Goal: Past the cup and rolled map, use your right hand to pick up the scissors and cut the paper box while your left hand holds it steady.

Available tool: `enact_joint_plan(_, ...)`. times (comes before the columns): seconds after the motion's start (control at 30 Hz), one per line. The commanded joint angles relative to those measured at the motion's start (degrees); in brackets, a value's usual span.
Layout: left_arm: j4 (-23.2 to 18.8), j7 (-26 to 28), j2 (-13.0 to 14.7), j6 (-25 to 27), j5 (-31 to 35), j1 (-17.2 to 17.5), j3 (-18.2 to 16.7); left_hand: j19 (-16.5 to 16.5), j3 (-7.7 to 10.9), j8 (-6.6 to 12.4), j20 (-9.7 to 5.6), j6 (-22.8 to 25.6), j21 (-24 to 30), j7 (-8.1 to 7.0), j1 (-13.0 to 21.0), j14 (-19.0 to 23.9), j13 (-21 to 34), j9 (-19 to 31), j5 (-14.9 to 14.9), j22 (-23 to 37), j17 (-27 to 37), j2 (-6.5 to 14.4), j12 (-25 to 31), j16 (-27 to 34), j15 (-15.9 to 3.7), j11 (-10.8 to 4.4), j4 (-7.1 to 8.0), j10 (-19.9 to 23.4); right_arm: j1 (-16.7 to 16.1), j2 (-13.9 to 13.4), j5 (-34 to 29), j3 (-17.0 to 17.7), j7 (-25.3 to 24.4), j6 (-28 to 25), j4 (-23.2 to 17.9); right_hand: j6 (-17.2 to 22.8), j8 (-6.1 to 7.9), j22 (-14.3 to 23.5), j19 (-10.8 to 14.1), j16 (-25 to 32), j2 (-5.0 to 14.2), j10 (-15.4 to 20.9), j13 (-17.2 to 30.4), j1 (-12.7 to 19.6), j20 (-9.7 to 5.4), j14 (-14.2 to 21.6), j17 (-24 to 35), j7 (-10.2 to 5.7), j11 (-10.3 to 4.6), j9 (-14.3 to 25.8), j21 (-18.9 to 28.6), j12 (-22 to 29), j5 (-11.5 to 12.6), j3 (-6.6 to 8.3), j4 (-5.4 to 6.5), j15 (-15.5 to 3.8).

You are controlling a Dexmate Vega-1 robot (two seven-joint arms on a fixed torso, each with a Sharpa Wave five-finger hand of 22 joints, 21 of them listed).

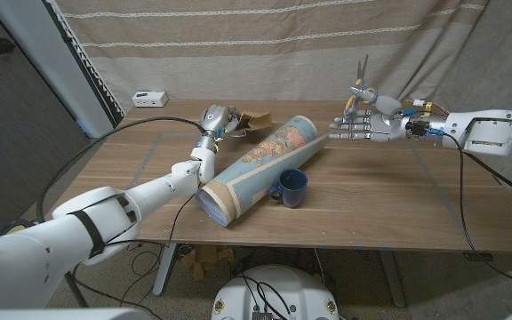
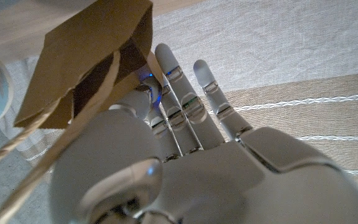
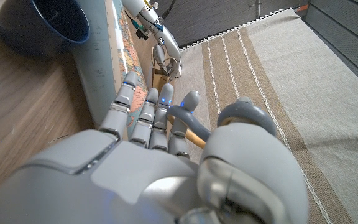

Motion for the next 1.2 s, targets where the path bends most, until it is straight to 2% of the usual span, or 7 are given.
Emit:
enact_joint_plan(0.03,-5.23,0.72,0.96,2.58,-0.7,2.56,-4.59,-0.33,0.68,2.66,-7.38,0.73,0.68,1.32,0.4,0.36,18.99,10.97,0.04,0.03,-0.03,0.35,12.2,-0.38,-0.05,-2.01,0.22,1.87,-0.56,0.24,-0.75,0.03,1.59,-0.13,-0.04,0.35,-0.02,0.21,-0.07,-0.18,0.06,0.15,-0.03,-0.55,0.17,-0.12,0.15,2.59,0.25,-0.11,-0.1,-0.34,0.0,0.32,0.06,0.2)
enact_joint_plan(0.27,-5.08,1.96,0.64,2.28,-0.24,2.43,-5.54,-0.68,0.99,2.44,-7.24,-0.29,0.92,1.33,0.13,-0.21,18.77,10.95,0.12,-0.28,-0.57,0.5,11.77,-0.95,-0.06,-2.02,0.51,1.18,-0.55,0.04,-0.63,-0.23,2.11,-0.69,-0.08,0.3,-0.45,0.2,-0.01,-0.31,0.03,-0.27,-0.55,-0.62,0.17,-0.48,0.1,2.8,0.64,-0.79,-0.06,-1.04,-0.01,0.31,0.04,0.44)
enact_joint_plan(0.8,-1.21,4.1,-1.1,-1.9,0.59,-0.87,-5.26,-1.49,1.48,2.42,-7.33,-1.28,1.6,1.45,-0.23,-1.12,18.96,10.95,0.24,-0.74,-0.93,0.71,11.52,-1.34,-0.08,-2.05,0.8,0.3,1.12,-1.14,-1.81,-1.82,4.9,-1.61,-0.43,0.46,-1.89,0.16,-0.35,-0.3,-0.04,-0.82,-1.94,-0.71,0.21,-0.77,-0.08,2.76,1.16,-3.22,-0.2,-2.76,-0.04,0.32,-0.03,0.78)
enact_joint_plan(1.2,3.14,5.56,-3.29,-4.64,0.89,-3.54,-3.82,-2.18,1.72,2.18,-7.32,-1.67,2.23,1.54,-0.5,-1.83,18.52,10.39,0.24,-1.05,-1.55,0.75,11.12,-1.73,-0.06,-2.03,0.94,-0.04,4.71,-2.54,-2.02,-4.99,8.48,-4.1,-0.1,0.33,-1.9,0.15,-0.48,-0.2,-0.08,-0.66,-2.69,-0.68,0.21,-0.75,-0.21,2.82,1.22,-3.28,-0.22,-3.58,-0.08,0.35,-0.11,0.8)
